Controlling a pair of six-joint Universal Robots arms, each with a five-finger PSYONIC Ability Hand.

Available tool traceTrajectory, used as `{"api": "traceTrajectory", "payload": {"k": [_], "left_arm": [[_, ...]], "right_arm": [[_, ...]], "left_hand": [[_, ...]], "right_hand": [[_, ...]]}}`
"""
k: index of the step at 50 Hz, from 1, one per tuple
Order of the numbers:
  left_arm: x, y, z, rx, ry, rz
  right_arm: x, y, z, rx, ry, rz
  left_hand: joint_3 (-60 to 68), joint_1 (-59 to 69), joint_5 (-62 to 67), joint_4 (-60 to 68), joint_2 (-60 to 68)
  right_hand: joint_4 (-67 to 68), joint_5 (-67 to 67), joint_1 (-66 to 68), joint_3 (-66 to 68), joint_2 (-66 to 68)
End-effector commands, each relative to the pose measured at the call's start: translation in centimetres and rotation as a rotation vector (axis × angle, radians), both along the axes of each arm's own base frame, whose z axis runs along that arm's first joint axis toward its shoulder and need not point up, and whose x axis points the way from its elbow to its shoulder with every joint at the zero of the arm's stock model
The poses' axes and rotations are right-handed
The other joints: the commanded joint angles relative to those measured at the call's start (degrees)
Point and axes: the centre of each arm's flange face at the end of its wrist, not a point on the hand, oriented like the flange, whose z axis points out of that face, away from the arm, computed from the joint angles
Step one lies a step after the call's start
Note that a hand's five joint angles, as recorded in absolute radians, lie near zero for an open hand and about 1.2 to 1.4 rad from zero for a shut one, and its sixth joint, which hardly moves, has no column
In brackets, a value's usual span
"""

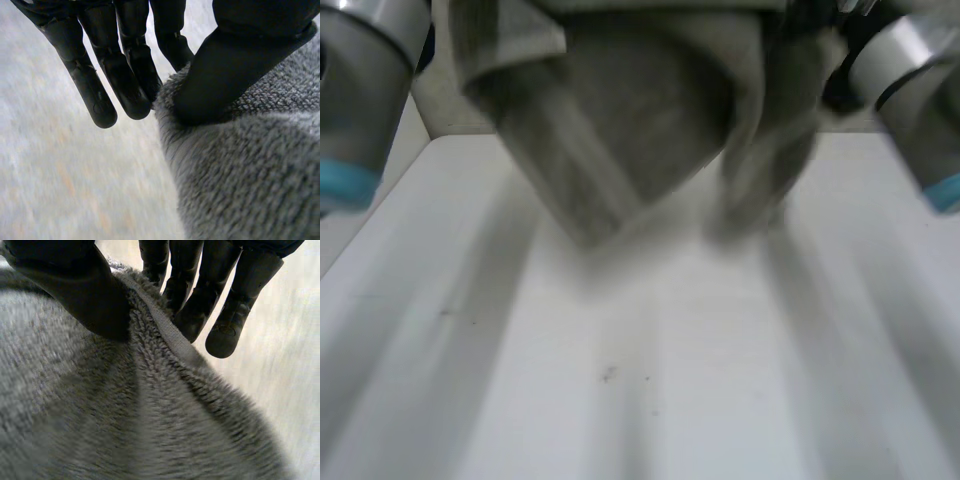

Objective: Fold the towel.

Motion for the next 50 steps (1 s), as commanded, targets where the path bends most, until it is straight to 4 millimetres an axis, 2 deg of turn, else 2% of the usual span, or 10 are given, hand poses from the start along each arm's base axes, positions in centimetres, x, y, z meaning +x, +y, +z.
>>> {"api": "traceTrajectory", "payload": {"k": [1,7,12,15,17,25,29,31,33,50], "left_arm": [[-2.7,-1.9,2.1,-0.117,0.172,-0.108],[-3.6,-3.2,-2.8,0.036,0.157,-0.141],[-3.6,-2.9,-13.7,0.312,0.026,-0.136],[-3.6,-2.6,-16.2,0.366,-0.003,-0.139],[-3.2,-2.2,-20.5,0.454,-0.055,-0.14],[-0.9,-1.2,-25.1,0.564,-0.167,-0.079],[-0.4,-0.8,-25.0,0.558,-0.2,-0.065],[0.0,-0.3,-23.8,0.53,-0.207,-0.057],[0.2,0.0,-23.3,0.522,-0.202,-0.058],[1.2,2.2,-20.1,0.462,-0.171,-0.058]], "right_arm": [[-0.5,3.9,5.8,-0.305,0.041,-0.032],[0.3,4.5,0.2,-0.163,0.243,0.026],[1.4,5.7,-9.4,0.07,0.541,0.093],[1.3,5.8,-11.6,0.136,0.602,0.108],[1.0,6.5,-16.2,0.275,0.686,0.15],[0.8,8.2,-23.4,0.487,0.767,0.228],[0.8,8.8,-23.5,0.498,0.768,0.238],[0.7,9.0,-22.5,0.479,0.759,0.231],[0.6,9.2,-21.8,0.462,0.753,0.225],[-4.3,9.4,-17.9,0.453,0.624,0.061]], "left_hand": [[10.3,12.4,11.9,10.2,10.3],[10.3,12.4,11.9,10.2,10.3],[10.3,12.4,11.9,10.2,10.3],[10.3,12.4,11.9,10.2,10.3],[10.3,12.4,11.9,10.2,10.3],[10.3,12.4,11.9,10.2,10.3],[10.3,12.4,11.9,10.2,10.3],[10.3,12.4,11.9,10.2,10.3],[10.3,12.4,11.9,10.2,10.3],[10.3,12.4,11.9,10.2,10.3]], "right_hand": [[3.6,4.3,5.4,3.4,4.0],[3.6,4.3,5.4,3.4,4.0],[3.6,4.3,5.4,3.4,4.0],[3.6,4.3,5.4,3.4,4.0],[3.6,4.3,5.4,3.4,4.0],[3.6,4.3,5.4,3.4,4.0],[-10.3,-9.6,-8.5,-10.5,-9.9],[-49.8,-49.1,-48.0,-50.0,-49.4],[-61.0,-60.3,-59.2,-61.2,-60.6],[-59.4,-58.7,-57.7,-59.7,-59.0]]}}
